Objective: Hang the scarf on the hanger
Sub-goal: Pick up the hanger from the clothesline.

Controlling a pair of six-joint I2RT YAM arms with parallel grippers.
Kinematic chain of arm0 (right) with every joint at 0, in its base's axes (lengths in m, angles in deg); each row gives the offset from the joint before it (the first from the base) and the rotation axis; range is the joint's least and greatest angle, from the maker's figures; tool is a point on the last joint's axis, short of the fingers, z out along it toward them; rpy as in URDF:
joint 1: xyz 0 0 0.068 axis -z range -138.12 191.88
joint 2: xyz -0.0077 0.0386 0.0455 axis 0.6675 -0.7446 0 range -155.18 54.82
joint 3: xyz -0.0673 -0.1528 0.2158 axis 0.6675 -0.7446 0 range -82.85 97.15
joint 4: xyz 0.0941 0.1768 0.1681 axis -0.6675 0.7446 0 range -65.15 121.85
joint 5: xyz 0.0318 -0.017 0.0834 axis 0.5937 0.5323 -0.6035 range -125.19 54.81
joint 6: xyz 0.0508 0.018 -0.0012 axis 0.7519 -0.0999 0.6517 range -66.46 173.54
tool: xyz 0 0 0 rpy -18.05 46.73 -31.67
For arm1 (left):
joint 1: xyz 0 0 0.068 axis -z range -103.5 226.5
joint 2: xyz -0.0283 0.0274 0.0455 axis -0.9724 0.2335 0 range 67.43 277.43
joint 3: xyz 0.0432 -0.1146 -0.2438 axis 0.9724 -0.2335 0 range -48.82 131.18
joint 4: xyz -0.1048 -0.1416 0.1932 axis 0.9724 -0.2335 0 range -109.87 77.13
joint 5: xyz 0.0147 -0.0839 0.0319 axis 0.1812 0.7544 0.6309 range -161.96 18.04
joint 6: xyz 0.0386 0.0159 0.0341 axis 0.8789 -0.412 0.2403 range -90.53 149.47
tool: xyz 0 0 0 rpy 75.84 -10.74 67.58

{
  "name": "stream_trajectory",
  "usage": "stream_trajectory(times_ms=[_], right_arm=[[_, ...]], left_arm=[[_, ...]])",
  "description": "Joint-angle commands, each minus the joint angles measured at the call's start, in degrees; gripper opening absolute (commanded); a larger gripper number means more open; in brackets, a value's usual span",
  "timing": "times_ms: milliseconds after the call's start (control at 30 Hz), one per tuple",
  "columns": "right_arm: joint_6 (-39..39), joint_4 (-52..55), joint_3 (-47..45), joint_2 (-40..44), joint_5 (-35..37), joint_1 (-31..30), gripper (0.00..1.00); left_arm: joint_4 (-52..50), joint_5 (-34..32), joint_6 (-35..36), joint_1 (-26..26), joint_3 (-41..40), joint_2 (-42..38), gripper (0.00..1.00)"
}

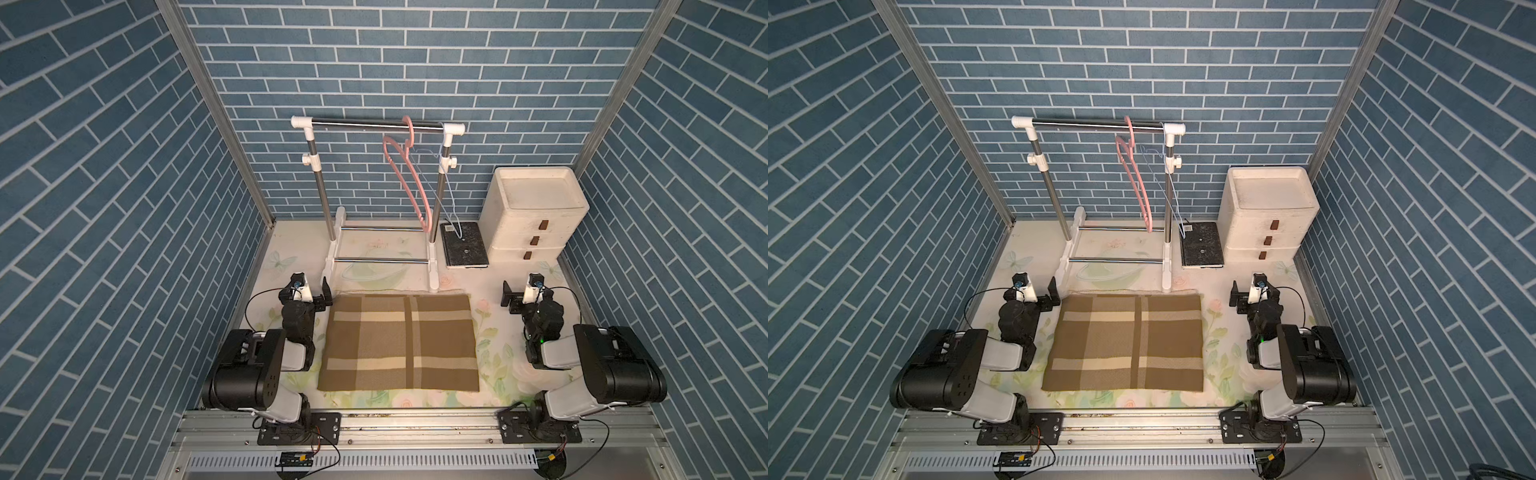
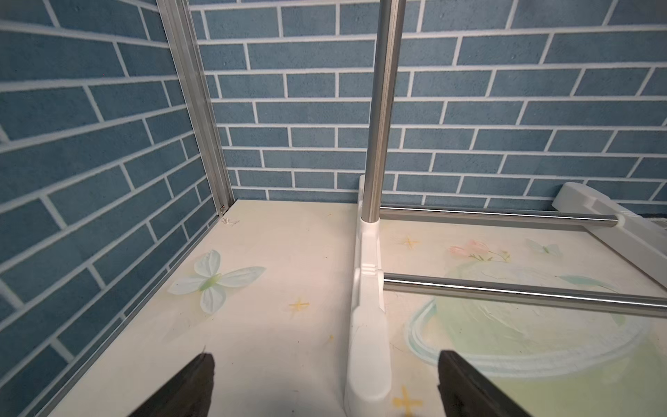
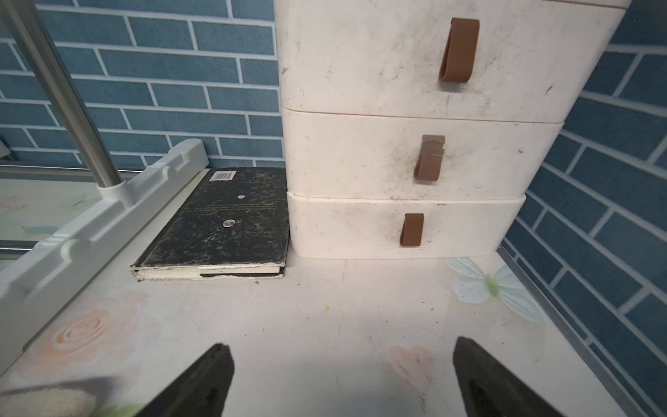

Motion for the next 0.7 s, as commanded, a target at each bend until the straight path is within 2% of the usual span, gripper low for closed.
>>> stream_trajectory(times_ms=[0,400,500,533,600,667], right_arm=[[-1.7,-1.1,0.8,-0.3,-0.4,-0.3,1.0],[-1.7,-0.8,1.0,-0.4,-0.4,-0.3,0.99],[-1.4,0.4,1.2,0.2,-0.4,-0.2,1.0],[-1.5,3.5,2.1,1.6,-0.4,-0.2,1.0],[-0.7,16.4,6.2,5.8,0.7,-0.2,1.0],[2.0,29.0,11.7,10.6,1.9,-0.2,0.99]], left_arm=[[-0.2,0.5,0.4,0.3,0.6,0.4,1.0],[0.0,0.8,0.4,0.3,0.4,0.2,1.0],[-4.3,-0.3,0.7,0.8,0.6,-4.7,1.0],[-7.7,-1.6,0.1,0.9,1.0,-7.9,1.0],[-15.2,-4.3,-2.7,0.9,1.8,-15.6,1.0],[-21.1,-5.1,-9.1,0.9,2.8,-23.5,1.0]])
